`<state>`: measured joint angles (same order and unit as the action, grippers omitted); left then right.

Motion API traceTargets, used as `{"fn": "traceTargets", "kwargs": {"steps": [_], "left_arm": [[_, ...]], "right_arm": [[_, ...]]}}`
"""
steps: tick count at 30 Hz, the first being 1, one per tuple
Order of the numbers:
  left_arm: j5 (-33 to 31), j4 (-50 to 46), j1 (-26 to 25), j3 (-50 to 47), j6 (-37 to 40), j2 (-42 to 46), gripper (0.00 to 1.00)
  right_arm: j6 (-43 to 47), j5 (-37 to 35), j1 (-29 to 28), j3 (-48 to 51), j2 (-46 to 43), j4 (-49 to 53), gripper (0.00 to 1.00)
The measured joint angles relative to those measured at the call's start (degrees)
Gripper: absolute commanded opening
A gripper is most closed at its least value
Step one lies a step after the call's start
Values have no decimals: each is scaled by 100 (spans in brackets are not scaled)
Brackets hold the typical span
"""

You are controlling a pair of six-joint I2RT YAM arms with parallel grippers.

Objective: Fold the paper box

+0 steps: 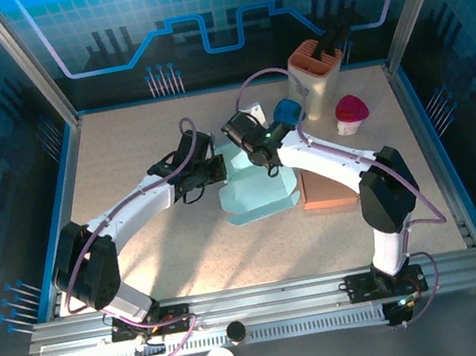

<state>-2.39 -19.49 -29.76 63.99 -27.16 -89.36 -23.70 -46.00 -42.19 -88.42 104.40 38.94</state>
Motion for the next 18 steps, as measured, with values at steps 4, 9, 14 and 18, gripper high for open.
{"fn": "traceTargets", "kwargs": {"steps": [4, 9, 14, 18], "left_arm": [[-39, -13, 0, -2, -22, 0, 0], [-39, -7, -4, 0, -74, -2, 0], [-35, 7, -4, 0, -105, -2, 0], [-55, 31, -15, -2, -127, -26, 0]], "right_arm": [[0, 291, 15, 345, -249, -70, 38], [-72, 509, 15, 721, -455, -188, 32], [-125, 476, 15, 852, -452, -282, 1], [-221, 404, 15, 850, -442, -411, 0]]}}
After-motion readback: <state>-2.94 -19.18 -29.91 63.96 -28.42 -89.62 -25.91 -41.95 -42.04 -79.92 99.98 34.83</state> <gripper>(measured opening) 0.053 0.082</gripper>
